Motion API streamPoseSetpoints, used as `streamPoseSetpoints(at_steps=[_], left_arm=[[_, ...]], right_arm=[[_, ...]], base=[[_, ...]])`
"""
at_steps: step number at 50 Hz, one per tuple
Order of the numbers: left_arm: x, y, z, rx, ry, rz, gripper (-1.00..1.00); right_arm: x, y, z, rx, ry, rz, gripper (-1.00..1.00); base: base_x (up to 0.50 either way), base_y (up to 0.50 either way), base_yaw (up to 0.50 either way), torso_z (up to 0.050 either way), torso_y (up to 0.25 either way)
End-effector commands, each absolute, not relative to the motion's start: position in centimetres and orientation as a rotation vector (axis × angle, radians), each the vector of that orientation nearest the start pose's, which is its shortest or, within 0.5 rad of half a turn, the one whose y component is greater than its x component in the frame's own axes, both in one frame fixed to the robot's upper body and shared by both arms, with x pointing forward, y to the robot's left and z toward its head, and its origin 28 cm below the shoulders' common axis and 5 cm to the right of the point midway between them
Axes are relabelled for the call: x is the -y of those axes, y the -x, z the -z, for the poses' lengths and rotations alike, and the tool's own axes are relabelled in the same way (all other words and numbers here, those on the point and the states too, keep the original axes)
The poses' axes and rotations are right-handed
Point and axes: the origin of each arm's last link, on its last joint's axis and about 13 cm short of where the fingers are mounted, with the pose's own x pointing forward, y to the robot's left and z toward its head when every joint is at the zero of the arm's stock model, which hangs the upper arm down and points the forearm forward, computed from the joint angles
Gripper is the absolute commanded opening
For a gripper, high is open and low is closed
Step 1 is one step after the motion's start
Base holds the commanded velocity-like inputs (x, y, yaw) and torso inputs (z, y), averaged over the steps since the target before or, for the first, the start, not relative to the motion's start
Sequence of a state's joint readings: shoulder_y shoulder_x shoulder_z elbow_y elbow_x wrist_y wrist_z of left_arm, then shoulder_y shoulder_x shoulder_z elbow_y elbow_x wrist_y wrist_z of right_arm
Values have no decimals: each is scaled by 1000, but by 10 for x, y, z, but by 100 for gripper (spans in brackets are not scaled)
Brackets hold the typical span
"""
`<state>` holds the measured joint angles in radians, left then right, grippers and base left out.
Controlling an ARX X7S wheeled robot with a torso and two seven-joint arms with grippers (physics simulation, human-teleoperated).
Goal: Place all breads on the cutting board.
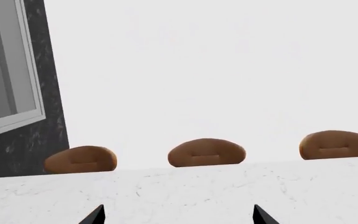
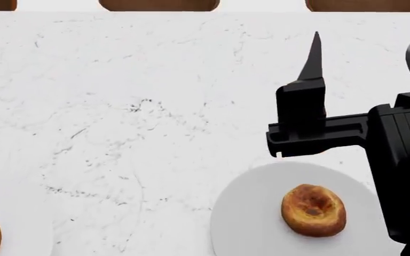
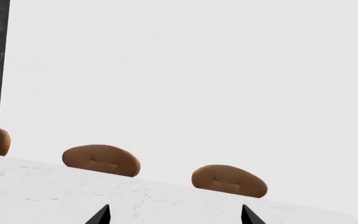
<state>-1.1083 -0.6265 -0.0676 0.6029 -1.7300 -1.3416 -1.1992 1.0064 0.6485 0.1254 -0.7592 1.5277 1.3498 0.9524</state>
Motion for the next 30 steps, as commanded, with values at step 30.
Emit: streamPoseSetpoints(at_steps=[30], left_arm=[[-248, -196, -316, 154, -76, -21, 100]], right_arm=[[151, -195, -307, 178, 176, 10, 100]], base=[[105, -1, 0, 0, 0]])
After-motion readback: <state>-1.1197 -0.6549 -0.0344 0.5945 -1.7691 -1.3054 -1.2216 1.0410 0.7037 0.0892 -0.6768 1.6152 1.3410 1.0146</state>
